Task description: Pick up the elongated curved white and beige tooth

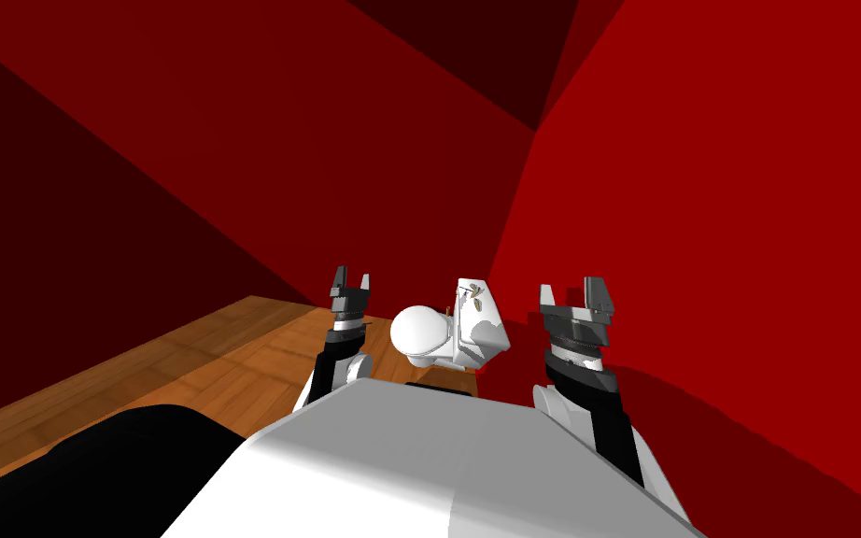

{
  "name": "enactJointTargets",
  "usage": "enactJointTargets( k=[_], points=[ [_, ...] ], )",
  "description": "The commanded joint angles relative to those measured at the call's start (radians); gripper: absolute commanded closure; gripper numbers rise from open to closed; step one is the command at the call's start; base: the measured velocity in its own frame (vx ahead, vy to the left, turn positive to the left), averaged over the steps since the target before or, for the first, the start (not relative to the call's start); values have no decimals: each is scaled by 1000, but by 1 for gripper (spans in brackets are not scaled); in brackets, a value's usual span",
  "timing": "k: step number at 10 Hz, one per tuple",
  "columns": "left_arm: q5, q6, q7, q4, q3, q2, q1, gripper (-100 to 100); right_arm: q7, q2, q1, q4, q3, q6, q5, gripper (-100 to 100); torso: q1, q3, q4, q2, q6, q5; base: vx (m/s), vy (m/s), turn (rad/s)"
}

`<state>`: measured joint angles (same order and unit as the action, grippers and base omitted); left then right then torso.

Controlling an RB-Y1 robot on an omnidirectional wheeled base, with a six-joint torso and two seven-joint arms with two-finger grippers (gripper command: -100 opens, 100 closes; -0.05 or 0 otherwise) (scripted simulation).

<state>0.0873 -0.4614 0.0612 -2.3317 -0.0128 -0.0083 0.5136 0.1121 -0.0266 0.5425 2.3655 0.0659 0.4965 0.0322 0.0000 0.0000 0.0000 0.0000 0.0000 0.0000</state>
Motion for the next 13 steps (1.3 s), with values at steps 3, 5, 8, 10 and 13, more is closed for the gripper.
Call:
enactJointTargets(
  k=[3, 5, 8, 10, 13],
  points=[
    [0, 0, 0, 0, 0, 0, 0, 0, 57, -39, -36, -38, 13, -73, -27, -100, 1, 1, 0, 2, 0, 0, -40, 13, 45],
    [0, 0, 0, 0, 0, 0, 0, 0, 105, -65, -66, -72, 23, -126, -49, -100, 1, 2, 1, 4, 0, 0, -68, 25, 48],
    [0, 0, 0, 0, 0, 0, 0, 0, 164, -97, -102, -115, 37, -196, -77, -100, 1, 2, 1, 3, 0, 0, -53, 14, 53],
    [0, 0, 0, 0, 0, 0, 0, 0, 197, -115, -123, -140, 45, -249, -93, -100, 0, 2, 1, 3, 0, 0, -54, 13, 35],
    [0, 0, 0, 0, 0, 0, 0, 0, 233, -134, -145, -167, 54, -303, -110, -100, 1, 1, 1, 2, 0, 0, -37, 22, 39]
  ],
)
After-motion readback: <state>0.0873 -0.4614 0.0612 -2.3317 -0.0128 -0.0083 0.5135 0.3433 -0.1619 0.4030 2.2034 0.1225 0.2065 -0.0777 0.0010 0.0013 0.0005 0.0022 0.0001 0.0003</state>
